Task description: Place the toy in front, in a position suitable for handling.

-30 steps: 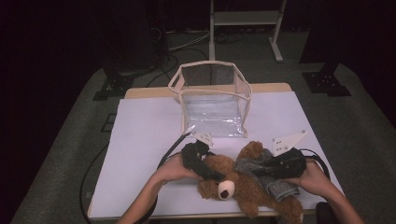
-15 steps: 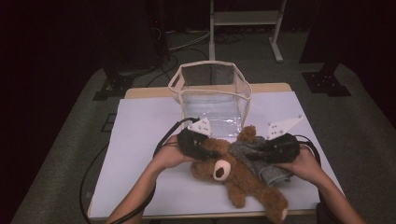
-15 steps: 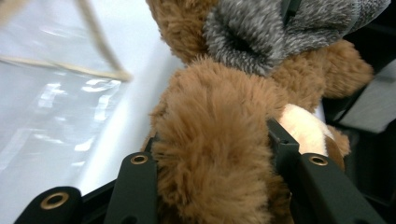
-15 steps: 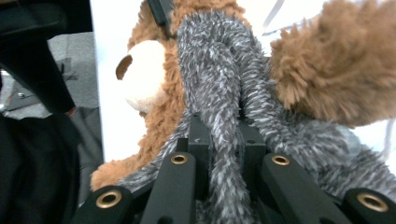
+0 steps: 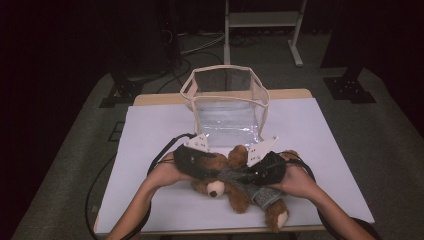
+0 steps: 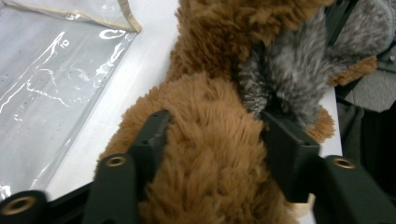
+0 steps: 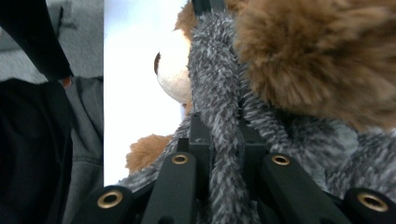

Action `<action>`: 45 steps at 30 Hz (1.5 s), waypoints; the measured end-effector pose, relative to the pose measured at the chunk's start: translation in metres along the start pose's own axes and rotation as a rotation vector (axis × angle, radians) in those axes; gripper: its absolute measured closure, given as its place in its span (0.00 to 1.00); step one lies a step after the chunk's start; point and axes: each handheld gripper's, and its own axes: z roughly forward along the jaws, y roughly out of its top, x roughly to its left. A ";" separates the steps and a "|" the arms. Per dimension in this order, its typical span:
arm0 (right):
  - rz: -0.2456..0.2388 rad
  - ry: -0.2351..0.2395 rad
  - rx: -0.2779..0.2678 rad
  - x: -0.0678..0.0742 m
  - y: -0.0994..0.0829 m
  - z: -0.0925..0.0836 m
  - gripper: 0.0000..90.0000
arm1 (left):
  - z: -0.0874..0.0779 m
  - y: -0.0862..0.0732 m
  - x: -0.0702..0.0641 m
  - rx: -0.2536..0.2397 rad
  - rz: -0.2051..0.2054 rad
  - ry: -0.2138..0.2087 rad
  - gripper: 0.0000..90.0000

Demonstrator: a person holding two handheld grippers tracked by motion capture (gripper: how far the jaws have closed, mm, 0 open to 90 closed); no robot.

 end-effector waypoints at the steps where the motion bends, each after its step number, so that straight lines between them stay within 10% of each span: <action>1: 0.007 0.000 -0.004 0.000 0.000 -0.004 0.88 | -0.001 -0.003 -0.002 -0.006 -0.001 0.007 0.56; 7: 0.079 -0.065 -0.090 -0.016 -0.012 -0.047 0.88 | -0.007 -0.015 -0.008 -0.026 -0.007 0.009 0.59; 17: 0.104 -0.038 -0.072 -0.029 -0.015 -0.039 0.88 | -0.008 -0.021 -0.014 -0.026 0.004 0.006 0.61; 24: 0.172 -0.091 -0.196 -0.041 -0.023 -0.082 0.88 | -0.009 -0.022 -0.018 -0.032 0.000 0.002 0.60; 32: 0.066 -0.014 -0.129 -0.029 0.011 -0.048 0.88 | -0.009 -0.022 -0.018 -0.029 0.001 -0.002 0.59; 37: 0.011 0.027 0.010 -0.019 0.020 -0.008 0.88 | -0.008 -0.021 -0.017 -0.029 -0.001 -0.003 0.58; 45: 0.006 -0.015 -0.049 -0.017 0.024 -0.039 0.88 | -0.008 -0.022 -0.018 -0.031 -0.006 -0.001 0.57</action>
